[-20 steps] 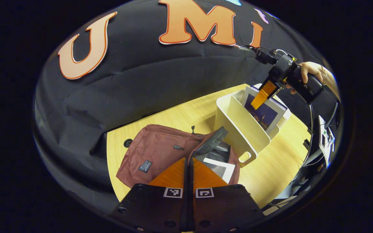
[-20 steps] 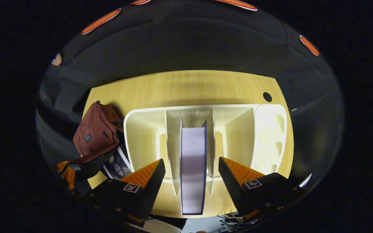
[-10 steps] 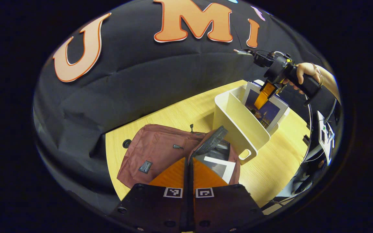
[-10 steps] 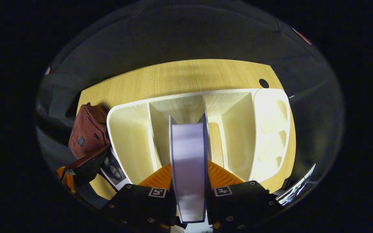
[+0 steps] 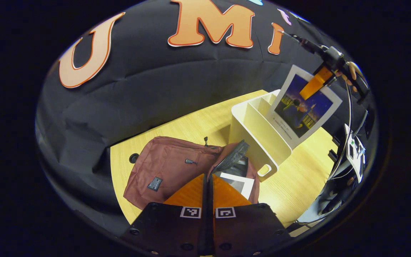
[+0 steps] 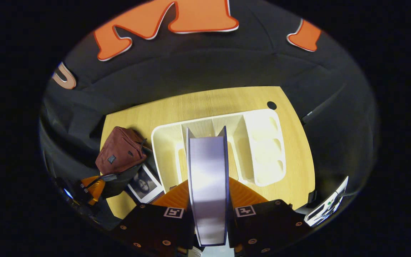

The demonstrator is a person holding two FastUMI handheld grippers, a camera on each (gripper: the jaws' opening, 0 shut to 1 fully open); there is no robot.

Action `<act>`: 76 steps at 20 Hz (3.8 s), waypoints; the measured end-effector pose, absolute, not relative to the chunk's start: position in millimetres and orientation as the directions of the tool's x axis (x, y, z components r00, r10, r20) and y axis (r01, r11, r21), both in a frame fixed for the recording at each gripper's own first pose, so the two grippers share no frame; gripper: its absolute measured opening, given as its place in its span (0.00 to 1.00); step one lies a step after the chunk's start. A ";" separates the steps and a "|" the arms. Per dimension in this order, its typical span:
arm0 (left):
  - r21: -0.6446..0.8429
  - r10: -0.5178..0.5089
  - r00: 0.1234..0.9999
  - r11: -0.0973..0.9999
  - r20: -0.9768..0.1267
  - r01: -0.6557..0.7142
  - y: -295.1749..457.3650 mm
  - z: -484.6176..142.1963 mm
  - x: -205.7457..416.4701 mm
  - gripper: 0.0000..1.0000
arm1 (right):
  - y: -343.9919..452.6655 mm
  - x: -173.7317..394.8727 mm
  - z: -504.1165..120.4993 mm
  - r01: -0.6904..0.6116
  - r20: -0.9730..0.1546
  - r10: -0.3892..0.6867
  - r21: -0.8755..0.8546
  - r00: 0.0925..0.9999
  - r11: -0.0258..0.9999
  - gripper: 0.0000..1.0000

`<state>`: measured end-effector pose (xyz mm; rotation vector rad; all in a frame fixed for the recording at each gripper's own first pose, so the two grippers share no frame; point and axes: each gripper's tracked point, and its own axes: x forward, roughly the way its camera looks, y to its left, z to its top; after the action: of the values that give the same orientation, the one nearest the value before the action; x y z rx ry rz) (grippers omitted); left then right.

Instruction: Open the schoolbag, grab two books from the bookshelf and put them into the schoolbag.

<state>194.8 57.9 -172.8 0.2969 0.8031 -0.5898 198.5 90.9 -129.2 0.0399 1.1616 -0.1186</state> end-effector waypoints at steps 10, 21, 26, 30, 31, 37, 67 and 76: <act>0.013 -0.404 0.534 0.788 -0.743 0.615 51.9 -170.5 184.2 0.01 | 105.9 74.5 -100.8 0.265 -0.784 0.189 0.410 0.592 0.873 0.36; 0.032 -0.391 0.547 0.792 -0.740 0.609 48.5 -162.0 179.9 0.01 | 190.2 59.9 -213.0 0.352 -0.567 0.431 0.803 0.702 0.482 0.36; 0.051 -0.378 0.557 0.794 -0.739 0.606 47.2 -155.1 177.9 0.01 | 243.2 89.7 -246.9 0.319 -0.515 0.481 0.843 0.709 0.433 0.36; 0.068 -0.375 0.566 0.788 -0.734 0.612 41.4 -147.4 173.5 0.01 | 280.7 119.3 -286.0 0.342 -0.524 0.476 0.841 0.706 0.419 0.36; 0.074 -0.376 0.567 0.784 -0.733 0.616 40.1 -145.9 172.1 0.01 | 286.8 126.7 -292.8 0.346 -0.526 0.470 0.840 0.709 0.418 0.36; 0.076 -0.402 0.548 0.753 -0.733 0.654 30.4 -143.7 155.4 0.01 | 325.7 157.5 -313.0 0.372 -0.542 0.371 0.818 0.754 0.439 0.36; -0.083 -0.431 0.586 0.847 -0.687 0.525 31.1 -169.9 107.1 0.14 | 187.8 95.3 -284.6 0.441 -0.759 0.197 0.546 0.621 0.712 0.97; -0.092 -0.328 0.802 0.940 -0.500 0.328 18.9 -125.1 99.1 0.96 | 121.5 129.2 -191.9 0.261 -0.559 0.050 0.463 0.828 0.847 0.98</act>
<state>99.1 18.9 -125.1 -0.0007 0.5359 -0.3516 129.2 121.5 -191.9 0.5562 0.5918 -0.1181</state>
